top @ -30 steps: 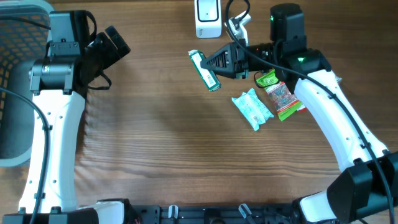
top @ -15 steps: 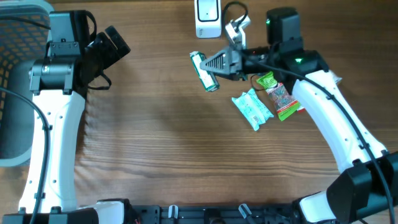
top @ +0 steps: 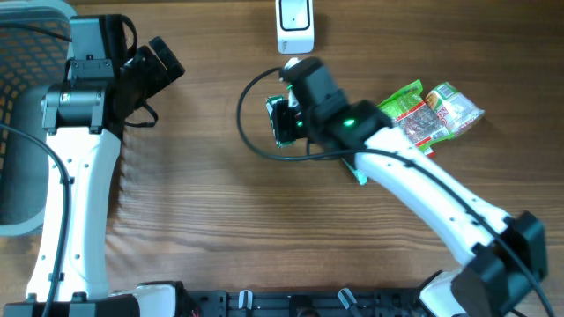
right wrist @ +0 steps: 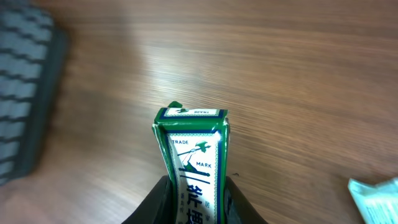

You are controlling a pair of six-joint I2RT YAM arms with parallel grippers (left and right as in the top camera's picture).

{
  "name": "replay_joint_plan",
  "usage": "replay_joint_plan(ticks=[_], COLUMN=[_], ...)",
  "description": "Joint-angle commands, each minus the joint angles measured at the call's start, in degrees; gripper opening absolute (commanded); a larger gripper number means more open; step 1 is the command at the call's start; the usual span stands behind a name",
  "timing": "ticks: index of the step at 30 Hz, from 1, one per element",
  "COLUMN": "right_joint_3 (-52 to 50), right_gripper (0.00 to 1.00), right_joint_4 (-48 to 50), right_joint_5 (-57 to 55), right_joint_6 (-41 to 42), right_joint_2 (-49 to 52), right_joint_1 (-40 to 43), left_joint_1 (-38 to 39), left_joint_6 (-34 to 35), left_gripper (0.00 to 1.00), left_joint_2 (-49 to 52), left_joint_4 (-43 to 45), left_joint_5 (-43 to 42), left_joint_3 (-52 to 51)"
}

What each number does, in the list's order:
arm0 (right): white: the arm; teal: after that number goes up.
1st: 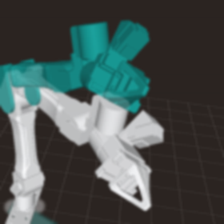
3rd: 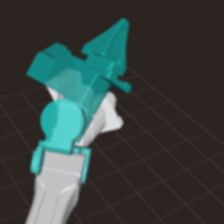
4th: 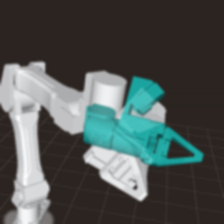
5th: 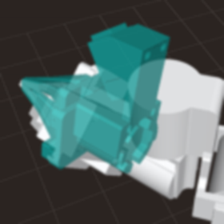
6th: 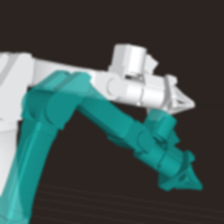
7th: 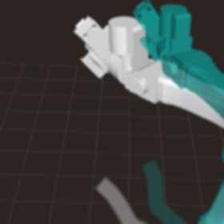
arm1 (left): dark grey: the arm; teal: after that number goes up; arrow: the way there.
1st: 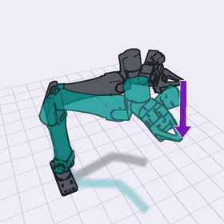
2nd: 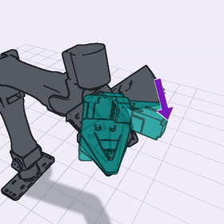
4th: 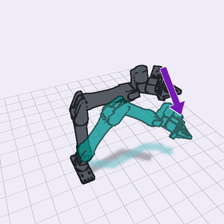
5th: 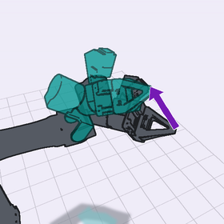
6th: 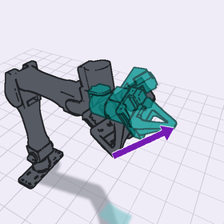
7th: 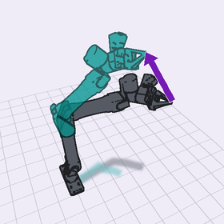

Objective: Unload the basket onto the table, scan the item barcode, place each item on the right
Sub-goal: 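Lower the green box onto the table center and release it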

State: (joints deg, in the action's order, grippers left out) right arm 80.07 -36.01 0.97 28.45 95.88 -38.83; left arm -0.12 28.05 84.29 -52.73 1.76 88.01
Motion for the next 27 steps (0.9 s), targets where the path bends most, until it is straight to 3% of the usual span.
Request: replay_joint_plan(ticks=[1,4,13,14,17,19,23,25,27], right_joint_3=[0.0,0.0,0.0,0.0,0.0,0.1,1.8,2.5,2.5], right_gripper=[0.22,0.20,0.23,0.27,0.61,0.64,0.85,0.83,0.67], right_joint_4=[-0.6,-0.3,4.5,4.9,4.9,4.9,4.7,4.0,3.2], right_joint_5=[-11.9,-11.9,-6.7,-5.9,-4.0,-3.5,-3.5,-3.7,-3.4], right_joint_6=[8.5,13.7,14.4,16.2,22.4,22.0,11.5,10.8,12.7], right_joint_2=[5.9,10.7,19.5,19.8,20.3,20.4,17.5,15.6,14.5], right_joint_1=[-1.4,-1.5,-1.4,-1.5,-1.5,-1.4,-0.6,0.2,1.2], left_joint_1=[-0.3,-0.3,-0.3,-0.3,-0.3,-0.3,-0.3,-0.3,-0.3], left_joint_6=[-1.1,-1.1,-1.1,-1.1,-1.1,-1.1,-1.1,-1.1,-1.1], left_gripper=[1.00,1.00,1.00,1.00,1.00,1.00,1.00,1.00,1.00], left_joint_2=[-1.0,-1.0,-1.0,-1.0,-1.0,-1.0,-1.0,-1.0,-1.0], left_joint_4=[0.1,0.1,0.1,0.1,0.1,0.1,0.1,0.1,0.1], left_joint_5=[-0.2,-0.2,-0.2,-0.2,-0.2,-0.2,-0.2,-0.2,-0.2], left_joint_3=[0.8,0.8,0.8,0.8,0.8,0.8,0.8,0.8,0.8])
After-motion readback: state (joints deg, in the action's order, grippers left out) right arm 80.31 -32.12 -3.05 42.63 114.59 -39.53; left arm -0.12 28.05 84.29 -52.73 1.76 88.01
